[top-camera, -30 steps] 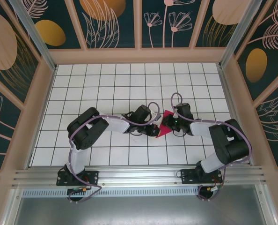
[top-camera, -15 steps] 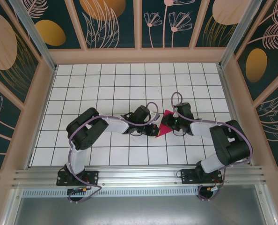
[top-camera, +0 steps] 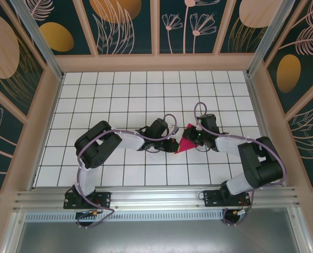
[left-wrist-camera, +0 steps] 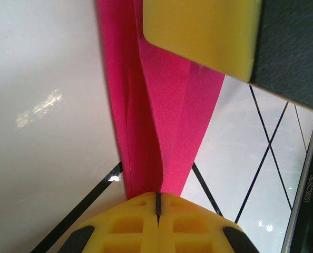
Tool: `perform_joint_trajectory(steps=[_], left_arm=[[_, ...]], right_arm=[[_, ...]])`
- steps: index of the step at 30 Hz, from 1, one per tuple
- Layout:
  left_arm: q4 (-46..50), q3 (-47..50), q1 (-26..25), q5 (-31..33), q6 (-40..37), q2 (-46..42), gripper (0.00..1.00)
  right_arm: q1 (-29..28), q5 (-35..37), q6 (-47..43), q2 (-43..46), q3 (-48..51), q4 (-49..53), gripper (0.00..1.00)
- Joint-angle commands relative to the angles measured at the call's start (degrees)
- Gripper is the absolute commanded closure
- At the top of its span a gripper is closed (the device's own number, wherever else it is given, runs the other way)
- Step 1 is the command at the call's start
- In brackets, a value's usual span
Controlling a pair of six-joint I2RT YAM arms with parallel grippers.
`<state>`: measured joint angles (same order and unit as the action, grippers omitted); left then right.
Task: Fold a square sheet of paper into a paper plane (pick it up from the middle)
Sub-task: Fourth fold the wing at the center of the table.
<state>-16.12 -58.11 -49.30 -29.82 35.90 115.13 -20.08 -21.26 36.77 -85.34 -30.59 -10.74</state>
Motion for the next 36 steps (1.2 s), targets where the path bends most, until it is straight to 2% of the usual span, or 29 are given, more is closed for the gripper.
perform_joint_trajectory(steps=[1,7,12,14,22,25,31,36], left_arm=[[0.26,0.89,0.70,-0.50,0.77,0.80,1.00],[0.05,0.89,0.74,-0.84,0.50,0.17,1.00],[-0.10,0.76,0.71,-1.26,0.62,0.35,1.00],[0.35,0.60,0.74,-1.25,0.71,0.71,1.00],[-1.42,1.68,0.70,-0.24,3.11,0.54,1.00],[-1.97,1.68,0.70,-0.19,3.73,0.58,1.00],[-2.54,1.72,0.71,-0.61,4.90,0.97,1.00],[-3.62,2.03,0.72,-1.28,5.50,0.83,1.00]], right_arm=[[0.46,0.99,-0.64,-1.66,-1.04,0.21,0.79],[0.90,0.71,-1.35,-4.89,-0.92,-1.04,0.81],[1.06,-0.10,-1.44,-4.10,-0.17,-1.48,0.81],[1.04,-1.74,-1.27,-1.91,-0.41,-1.40,0.80],[3.38,0.40,-1.62,5.78,-1.35,2.37,0.76],[3.63,-3.51,-1.67,5.29,-0.96,1.49,0.76],[2.63,-5.22,-1.26,4.92,0.20,0.62,0.76],[2.42,-5.49,-1.36,1.02,-0.67,-0.51,0.76]])
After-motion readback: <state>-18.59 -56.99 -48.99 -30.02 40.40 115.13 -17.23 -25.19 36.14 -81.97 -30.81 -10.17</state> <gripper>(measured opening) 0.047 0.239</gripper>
